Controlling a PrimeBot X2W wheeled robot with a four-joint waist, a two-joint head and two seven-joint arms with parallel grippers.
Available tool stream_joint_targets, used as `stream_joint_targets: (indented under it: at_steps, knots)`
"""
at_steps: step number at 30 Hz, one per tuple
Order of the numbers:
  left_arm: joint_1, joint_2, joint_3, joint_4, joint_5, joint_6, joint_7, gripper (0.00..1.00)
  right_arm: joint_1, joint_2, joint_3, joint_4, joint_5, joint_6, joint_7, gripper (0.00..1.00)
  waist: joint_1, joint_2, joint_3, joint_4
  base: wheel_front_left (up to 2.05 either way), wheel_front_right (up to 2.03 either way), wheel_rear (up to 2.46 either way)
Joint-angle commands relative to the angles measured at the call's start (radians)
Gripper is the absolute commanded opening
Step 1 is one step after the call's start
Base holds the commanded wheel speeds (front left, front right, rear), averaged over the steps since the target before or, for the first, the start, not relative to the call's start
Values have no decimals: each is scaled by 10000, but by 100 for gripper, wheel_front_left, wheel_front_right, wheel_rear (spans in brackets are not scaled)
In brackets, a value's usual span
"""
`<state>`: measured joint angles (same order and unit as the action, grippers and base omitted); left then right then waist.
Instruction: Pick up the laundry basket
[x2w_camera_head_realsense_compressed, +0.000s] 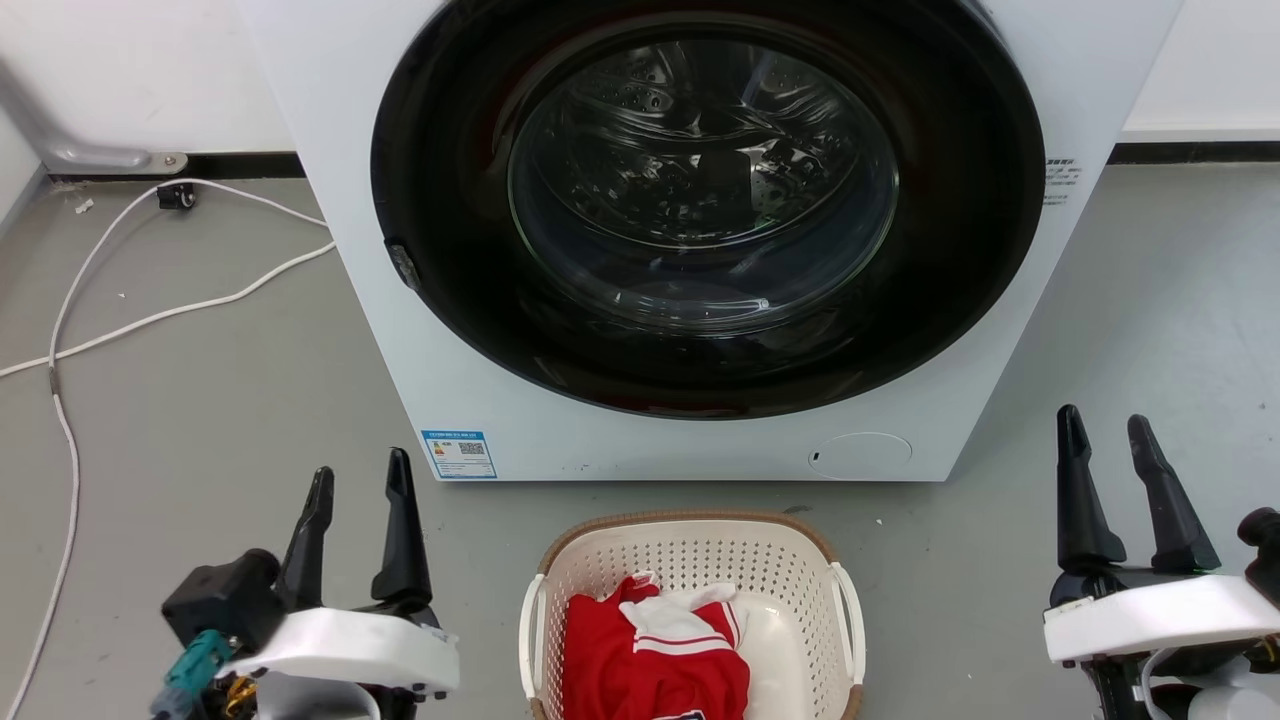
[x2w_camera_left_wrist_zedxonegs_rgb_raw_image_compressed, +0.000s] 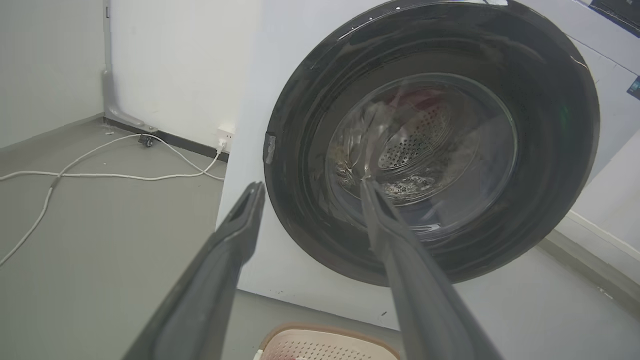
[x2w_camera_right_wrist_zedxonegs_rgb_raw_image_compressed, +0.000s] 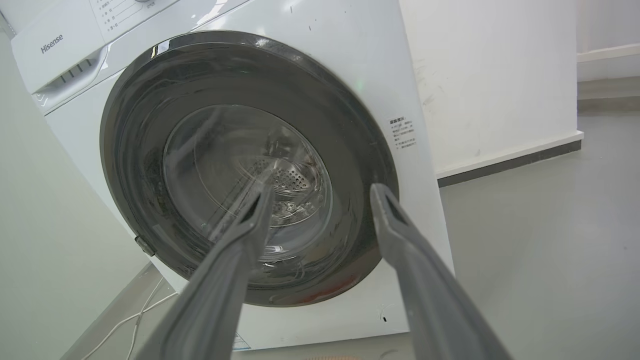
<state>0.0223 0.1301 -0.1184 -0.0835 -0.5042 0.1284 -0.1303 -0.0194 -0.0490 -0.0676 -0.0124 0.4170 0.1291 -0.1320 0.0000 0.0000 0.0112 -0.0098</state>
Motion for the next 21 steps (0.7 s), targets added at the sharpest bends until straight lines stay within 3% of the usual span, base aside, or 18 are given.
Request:
stream_joint_targets:
  at_steps: [1,10,21]
  knots:
    - [-81,262,-348,-192,453,282,-124,100,34,-28,34,-169,-459,20,-109,100,0,0,5,-4,0,0,0]
    - [-173,913,-1593,-226,1128,1219,-361,100,142,-27,114,11,-1639,21,-344,100,0,0,2,-23,0,0,0]
    - [-80,1301,-2426,573,1946,1360,-617,100,205,-25,200,180,-2873,23,-604,100,0,0,-12,-71,0,0,0]
